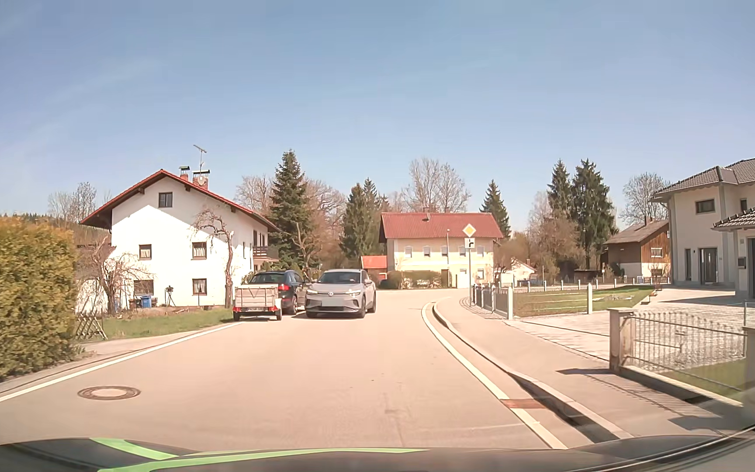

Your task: Follow the waypoints while adhering to traffic rules and regulations

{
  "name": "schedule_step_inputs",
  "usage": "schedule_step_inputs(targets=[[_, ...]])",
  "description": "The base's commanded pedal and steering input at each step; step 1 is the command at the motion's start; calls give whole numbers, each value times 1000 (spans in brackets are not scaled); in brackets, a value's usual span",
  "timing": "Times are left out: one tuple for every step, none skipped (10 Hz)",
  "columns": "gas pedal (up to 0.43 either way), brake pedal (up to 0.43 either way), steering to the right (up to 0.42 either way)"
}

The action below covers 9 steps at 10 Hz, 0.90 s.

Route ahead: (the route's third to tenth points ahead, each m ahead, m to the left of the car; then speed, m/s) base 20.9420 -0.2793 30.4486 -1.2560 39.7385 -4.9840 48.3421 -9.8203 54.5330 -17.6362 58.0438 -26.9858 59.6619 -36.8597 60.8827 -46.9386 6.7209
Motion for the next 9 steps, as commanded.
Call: schedule_step_inputs(targets=[[0,323,18],[0,323,19],[0,317,20],[0,317,20],[0,299,21],[0,238,20],[0,122,16],[0,0,10],[0,0,6]])
